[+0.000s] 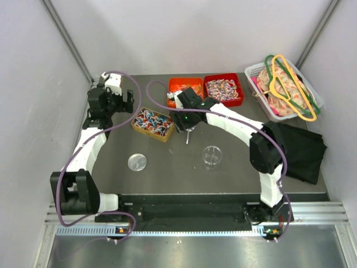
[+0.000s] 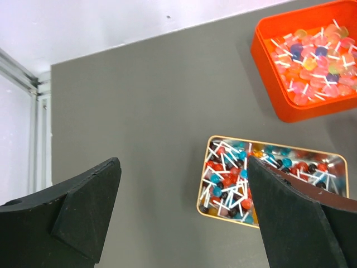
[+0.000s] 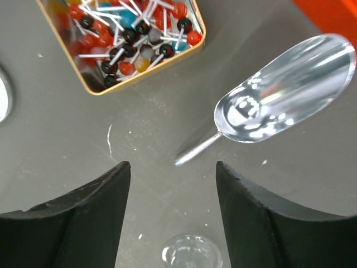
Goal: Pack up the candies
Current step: Pick up the spatula from the center of the board.
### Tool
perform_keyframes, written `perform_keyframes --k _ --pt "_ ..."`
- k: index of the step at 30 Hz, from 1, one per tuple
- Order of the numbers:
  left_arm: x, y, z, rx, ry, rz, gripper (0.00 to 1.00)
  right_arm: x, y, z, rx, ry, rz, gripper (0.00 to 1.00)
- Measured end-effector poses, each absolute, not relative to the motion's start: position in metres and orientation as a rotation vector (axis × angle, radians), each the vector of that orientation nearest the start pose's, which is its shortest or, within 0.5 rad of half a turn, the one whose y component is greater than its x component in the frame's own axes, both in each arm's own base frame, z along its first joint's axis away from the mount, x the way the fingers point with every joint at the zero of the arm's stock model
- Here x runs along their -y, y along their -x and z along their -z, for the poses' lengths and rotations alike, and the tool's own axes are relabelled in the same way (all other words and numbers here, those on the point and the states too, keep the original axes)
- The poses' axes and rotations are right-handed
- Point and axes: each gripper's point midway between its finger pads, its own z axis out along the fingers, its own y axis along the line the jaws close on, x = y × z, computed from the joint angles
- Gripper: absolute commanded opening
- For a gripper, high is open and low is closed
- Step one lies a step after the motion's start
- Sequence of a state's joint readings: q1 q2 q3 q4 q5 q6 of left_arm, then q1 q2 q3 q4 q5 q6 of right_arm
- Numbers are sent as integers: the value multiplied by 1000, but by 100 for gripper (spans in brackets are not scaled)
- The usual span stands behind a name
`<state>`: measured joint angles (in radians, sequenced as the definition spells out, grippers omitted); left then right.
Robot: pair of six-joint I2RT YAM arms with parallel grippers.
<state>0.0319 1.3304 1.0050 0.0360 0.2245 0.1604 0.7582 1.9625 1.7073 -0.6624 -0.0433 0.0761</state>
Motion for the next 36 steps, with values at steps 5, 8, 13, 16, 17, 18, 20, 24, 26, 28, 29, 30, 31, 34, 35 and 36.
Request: perform_keyframes --k 5,8,13,16,17,18,20,24,26,28,29,30,31,34,35,36 --pt "15 -437 -243 -1807 -260 50 99 -343 -344 -101 -2456 853 -383 53" --pt "13 -438 -239 -1810 -254 38 99 -342 -342 -90 -2486 842 -383 51" --pt "12 -438 -235 -1809 -252 36 99 -344 -342 -68 -2538 813 -372 46" --pt "12 -437 -229 -1817 -252 36 99 -343 -342 -58 -2563 791 -358 45" --pt "12 -436 -227 -1822 -253 37 99 -342 -342 -57 -2567 782 -352 44" --pt "12 -435 -225 -1826 -255 36 99 -340 -341 -55 -2572 773 -343 44" --pt "12 -435 -223 -1829 -256 35 99 -338 -342 -52 -2578 760 -327 44" --pt "12 -435 -224 -1823 -259 32 99 -332 -338 -49 -2588 748 -306 44" --pt "12 -436 -226 -1817 -259 32 99 -330 -340 -49 -2586 744 -294 45" --pt "12 -437 -227 -1811 -260 34 99 -330 -340 -49 -2584 742 -289 45" --pt "13 -437 -228 -1809 -260 35 99 -330 -340 -49 -2584 742 -289 45" --pt "13 -437 -228 -1808 -258 38 99 -330 -340 -49 -2584 741 -289 45" --pt "13 -437 -228 -1807 -258 40 99 -330 -340 -48 -2585 741 -287 45" --pt "14 -437 -228 -1807 -257 44 99 -331 -342 -46 -2591 736 -282 45" --pt "14 -437 -228 -1807 -257 45 99 -332 -344 -45 -2593 730 -281 45" --pt "14 -437 -228 -1807 -258 45 99 -333 -346 -43 -2595 726 -280 44"
